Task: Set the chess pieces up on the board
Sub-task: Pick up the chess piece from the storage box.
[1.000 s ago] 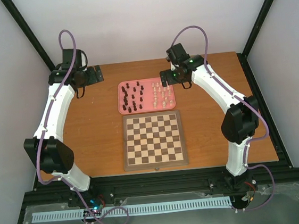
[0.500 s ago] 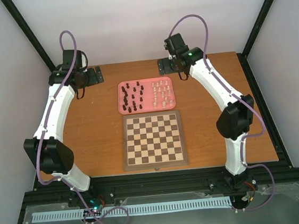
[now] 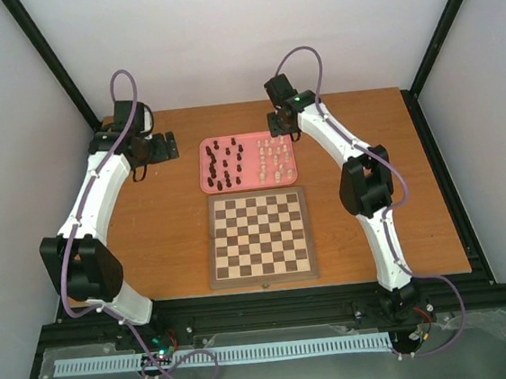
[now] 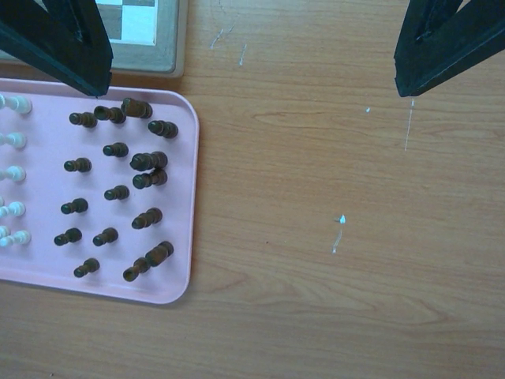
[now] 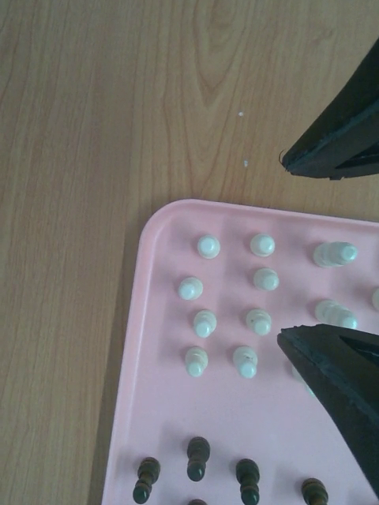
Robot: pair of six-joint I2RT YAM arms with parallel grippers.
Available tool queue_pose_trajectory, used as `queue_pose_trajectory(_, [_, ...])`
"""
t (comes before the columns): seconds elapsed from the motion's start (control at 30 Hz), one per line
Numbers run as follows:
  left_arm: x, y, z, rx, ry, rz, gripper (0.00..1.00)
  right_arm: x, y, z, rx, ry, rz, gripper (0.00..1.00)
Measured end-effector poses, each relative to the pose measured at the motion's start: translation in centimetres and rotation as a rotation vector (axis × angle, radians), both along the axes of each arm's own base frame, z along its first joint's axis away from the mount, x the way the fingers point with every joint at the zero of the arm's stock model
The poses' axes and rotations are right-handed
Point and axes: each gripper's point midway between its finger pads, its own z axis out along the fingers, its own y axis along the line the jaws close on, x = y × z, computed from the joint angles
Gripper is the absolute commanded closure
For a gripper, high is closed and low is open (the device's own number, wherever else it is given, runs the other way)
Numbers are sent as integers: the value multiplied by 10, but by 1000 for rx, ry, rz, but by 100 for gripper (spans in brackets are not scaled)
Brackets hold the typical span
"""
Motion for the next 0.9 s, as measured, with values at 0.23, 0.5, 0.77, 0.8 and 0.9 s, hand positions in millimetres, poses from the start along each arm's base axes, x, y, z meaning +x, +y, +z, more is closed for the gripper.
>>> queue_pose_trajectory(0.23, [-9, 1, -13, 4, 30, -2, 0, 1, 3, -12, 37, 35, -1, 51])
queue_pose_trajectory(0.5, [-10, 1, -14, 6, 33, -5, 0, -77, 26, -29, 2, 194, 108, 51])
queue_pose_trajectory(0.77, [-11, 0, -24, 4, 57, -8, 0, -111, 25, -29, 33, 272, 136, 57])
queue_pose_trajectory(0.8, [-11, 0, -26, 4, 61, -8, 0, -111, 25, -30, 36, 277, 134, 57])
queue_pose_trajectory(0.9, [-10, 0, -28, 5, 68, -9, 0, -112, 26, -31, 46, 287, 137, 58])
